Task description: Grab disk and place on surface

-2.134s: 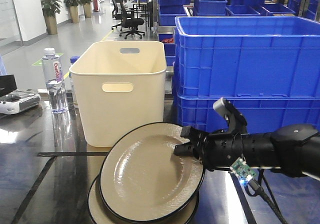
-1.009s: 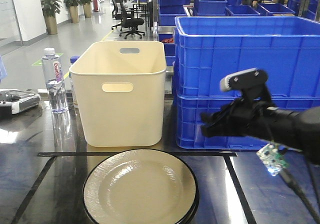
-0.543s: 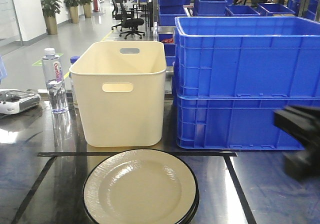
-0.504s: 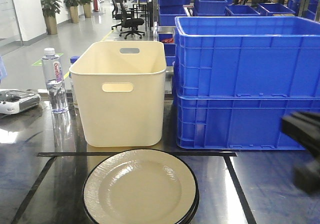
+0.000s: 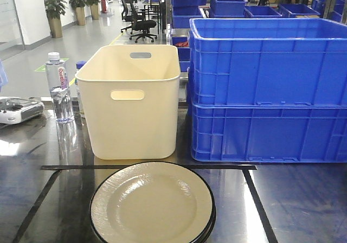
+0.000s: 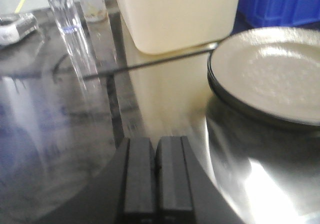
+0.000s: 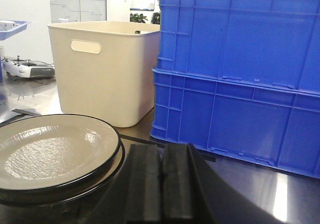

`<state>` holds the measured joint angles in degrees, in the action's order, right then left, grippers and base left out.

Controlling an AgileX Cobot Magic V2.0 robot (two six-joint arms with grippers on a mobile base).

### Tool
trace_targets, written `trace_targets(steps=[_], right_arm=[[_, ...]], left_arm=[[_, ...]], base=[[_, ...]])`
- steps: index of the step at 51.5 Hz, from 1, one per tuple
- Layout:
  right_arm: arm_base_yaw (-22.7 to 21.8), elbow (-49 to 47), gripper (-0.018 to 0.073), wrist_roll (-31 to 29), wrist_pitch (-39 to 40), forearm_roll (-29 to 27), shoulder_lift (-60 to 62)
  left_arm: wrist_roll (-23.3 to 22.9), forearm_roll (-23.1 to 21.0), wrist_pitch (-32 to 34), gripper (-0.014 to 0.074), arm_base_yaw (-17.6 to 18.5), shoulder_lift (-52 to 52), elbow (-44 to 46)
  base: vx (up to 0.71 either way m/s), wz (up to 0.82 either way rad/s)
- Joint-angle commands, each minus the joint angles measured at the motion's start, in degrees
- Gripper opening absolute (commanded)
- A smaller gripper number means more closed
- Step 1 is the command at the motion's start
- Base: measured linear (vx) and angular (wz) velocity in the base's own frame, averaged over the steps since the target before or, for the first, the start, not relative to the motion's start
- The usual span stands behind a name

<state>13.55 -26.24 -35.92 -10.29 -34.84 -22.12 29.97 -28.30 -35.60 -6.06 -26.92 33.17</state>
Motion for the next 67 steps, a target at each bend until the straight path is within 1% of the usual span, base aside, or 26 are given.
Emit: trace_targets(steps=[1,9,20,35,37,41,44,48,50,54,58,62,64,67], right_arm=[[-0.2,-1.6,-0.0009,0.0,4.1,-0.5,-0.4],[-0.2,-1.6,-0.0009,0.0,4.2,-0.5,-0.3],[-0.2,-1.6,-0.0009,0.0,4.2,-0.5,-0.3],[-0.2,-1.6,-0.0009,0.0,4.2,-0.5,-0.3],[-0.2,-1.6,-0.0009,0.0,4.2,-0.5,-0.3],[-0.2,-1.6,-0.0009,0.0,4.2,-0.5,-0.3],[-0.2,-1.6,-0.0009,0.0,4.2,-0.5,-0.3],[-0.2,-1.6,-0.0009,0.0,4.2,-0.5,-0.3],[-0.2,-1.6,-0.0009,0.0,4.2,-0.5,-0.3],[-0.2,-1.6,-0.0009,0.0,4.2,-0.5,-0.3],[-0.2,-1.6,-0.0009,0.0,4.2,-0.5,-0.3],[-0.2,-1.6,-0.0009,0.0,4.2,-0.5,-0.3],[-0.2,-1.6,-0.0009,0.0,4.2,-0.5,-0.3],[-0.2,-1.6,-0.0009,0.0,4.1,-0.5,-0.4]], left_arm=[[0.1,-2.3,4.0,-0.0001,0.4,3.4,-2.2],[0.2,-2.2,1.6,-0.0001,0.4,6.6,-5.5],[0.2,-2.2,-3.2,-0.0001,0.4,7.0,-5.8],[0.2,-2.2,-5.0,-0.0001,0.4,7.7,-5.8],[0.5,-1.9,-4.0,-0.0001,0.4,8.0,-6.0],[0.5,-1.9,3.4,-0.0001,0.5,9.3,-7.5],[-0.6,-1.9,9.6,-0.0001,0.5,11.1,-9.4],[-2.5,-1.5,16.0,-0.0001,0.5,14.1,-13.0],[-3.6,-0.4,17.5,-0.0001,0.5,15.7,-14.7],[-7.0,4.1,17.7,-0.0001,0.5,19.4,-18.6],[-12.6,9.4,17.2,-0.0001,1.2,23.4,-22.5],[-16.8,14.1,17.4,-0.0001,2.2,27.7,-26.2],[-17.8,15.0,18.3,-0.0001,2.8,29.0,-28.1],[-18.5,15.9,21.3,-0.0001,3.2,28.3,-31.4]], base=[[0.00,0.00],[0.00,0.00],[0.00,0.00],[0.00,0.00],[0.00,0.00],[0.00,0.00],[0.00,0.00],[0.00,0.00],[0.00,0.00],[0.00,0.00],[0.00,0.00],[0.00,0.00],[0.00,0.00],[0.00,0.00]])
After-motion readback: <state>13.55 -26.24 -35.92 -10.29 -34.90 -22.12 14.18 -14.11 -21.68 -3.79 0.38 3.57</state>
